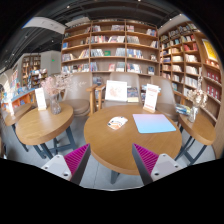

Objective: Arrange mouse

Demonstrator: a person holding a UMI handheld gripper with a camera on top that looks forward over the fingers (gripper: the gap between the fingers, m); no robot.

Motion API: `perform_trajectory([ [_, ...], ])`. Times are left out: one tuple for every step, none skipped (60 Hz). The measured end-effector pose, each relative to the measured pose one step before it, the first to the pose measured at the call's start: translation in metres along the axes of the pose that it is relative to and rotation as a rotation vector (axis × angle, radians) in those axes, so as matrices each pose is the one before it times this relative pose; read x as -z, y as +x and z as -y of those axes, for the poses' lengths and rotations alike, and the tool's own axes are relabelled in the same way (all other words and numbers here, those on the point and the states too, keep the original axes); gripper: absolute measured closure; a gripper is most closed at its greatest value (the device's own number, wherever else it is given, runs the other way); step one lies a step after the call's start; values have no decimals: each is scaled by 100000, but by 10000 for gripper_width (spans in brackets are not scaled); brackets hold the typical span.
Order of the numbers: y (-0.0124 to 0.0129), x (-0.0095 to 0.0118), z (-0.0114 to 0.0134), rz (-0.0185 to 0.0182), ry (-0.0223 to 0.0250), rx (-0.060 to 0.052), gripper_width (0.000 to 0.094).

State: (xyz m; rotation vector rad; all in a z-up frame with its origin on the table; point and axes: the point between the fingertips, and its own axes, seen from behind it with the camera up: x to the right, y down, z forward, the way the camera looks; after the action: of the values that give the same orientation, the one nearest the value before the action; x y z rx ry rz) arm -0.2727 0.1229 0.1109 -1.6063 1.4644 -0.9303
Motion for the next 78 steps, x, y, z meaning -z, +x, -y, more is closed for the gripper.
perform_trajectory([
  [-23,-47,-35,-52,-149,-312,75],
  [-16,-89,-27,-33,-170,-233,76],
  [-19,-175,-7,6,-112,-181,76],
  [16,-250,62,-44,-28,-178,77],
  [-69,-9,25,-172,-30,-116,75],
  [223,-1349,309,-298,184,-214,77],
  [50,-528,129,-207,176,-178,76],
  [39,-527,152,-66,235,-149,77],
  [-21,-501,179,82,278,-106,77],
  [-57,-503,146,76,206,-125,75],
  [-71,-505,117,47,125,-101,77],
  [-6,-454,79,-3,78,-114,76],
  [-51,-440,105,15,129,-175,75],
  [-51,-448,102,80,133,-84,76],
  [-24,-435,79,-10,16,-26,76],
  [42,-474,9,-206,-82,-13,76],
  [44,-420,3,-309,-126,-55,77],
  [14,-433,-5,-333,-82,-96,76],
  [-20,-508,5,-241,-46,-107,77],
  [-41,-498,12,-149,-132,4,76],
  [11,-492,-62,-200,-389,134,77],
  [12,-503,-119,-367,-564,232,76],
  [84,-520,-112,-525,-685,224,77],
  [95,-525,-123,-473,-673,245,77],
  [75,-539,-101,-372,-562,111,76],
  [34,-533,-23,-255,-365,58,78],
  [43,-470,-30,-253,-246,-33,77],
  [35,-495,-22,-235,-199,-5,75],
  [-6,-513,34,-133,-307,37,75],
  [-29,-495,-54,15,-432,168,78],
  [-18,-504,-85,27,-562,169,79],
  [-10,-479,-73,-129,-558,134,78],
  [-23,-473,-56,-252,-466,107,78],
  [11,-442,-15,-210,-380,207,77],
  [-33,-422,26,1,-293,267,78],
  [-59,-437,26,104,-196,312,78],
  [24,-433,44,-14,-144,322,79],
  [67,-476,20,-230,-157,348,82],
  [43,-465,-31,-383,-469,258,82],
  [44,-454,-58,-339,-632,68,83],
  [12,-480,-56,-204,-711,-198,84],
  [-2,-440,-41,-84,-689,-372,81],
  [-44,-447,-20,-44,-648,-466,83],
  [-67,-442,-27,47,-697,-482,82],
  [-104,-430,-10,247,-714,-547,83],
  [-140,-376,-144,436,-699,-508,83],
  [-150,-495,102,472,-685,-523,81],
  [-106,-328,-136,211,-624,-441,81],
  [-20,-379,-27,-14,-622,-361,82],
  [17,-369,12,-131,-525,-277,81],
  [11,-364,10,-159,-385,-216,82],
  [22,-382,27,-111,-300,-85,85],
  [30,-336,16,-155,-334,-15,84],
  [44,-382,24,-172,-400,54,82],
  [62,-363,-9,-179,-477,33,84],
  [64,-333,4,-166,-514,-114,84],
  [23,-328,2,-182,-480,-264,83],
  [8,-330,93,-26,-385,-313,84],
  [50,-301,54,-77,-338,-273,84],
  [49,-298,27,0,-373,-232,84],
  [-19,-262,77,198,-297,-176,84],
  [-81,-233,232,508,380,-480,83],
  [-2,-252,172,240,181,-465,83],
  [113,-242,163,-258,36,-225,81],
  [85,-551,230,-502,-60,109,81],
  [68,-129,131,-222,-78,90,82],
  [21,-150,180,50,-31,-29,81],
  [-17,-169,133,110,-135,-46,80],
  [-20,-173,142,181,-156,51,80],
  [-15,-191,167,146,-13,100,80],
  [-3,-202,162,190,-136,128,80],
  [-22,-211,192,122,0,87,80],
  [-5,-227,158,73,-94,81,79],
  [11,-196,171,54,-81,96,79],
  [-124,-250,54,-112,-168,-138,78],
  [97,-179,140,-410,-192,-213,78],
  [36,-159,117,-215,-255,-316,76],
  [7,-210,143,-127,-130,-202,75],
])
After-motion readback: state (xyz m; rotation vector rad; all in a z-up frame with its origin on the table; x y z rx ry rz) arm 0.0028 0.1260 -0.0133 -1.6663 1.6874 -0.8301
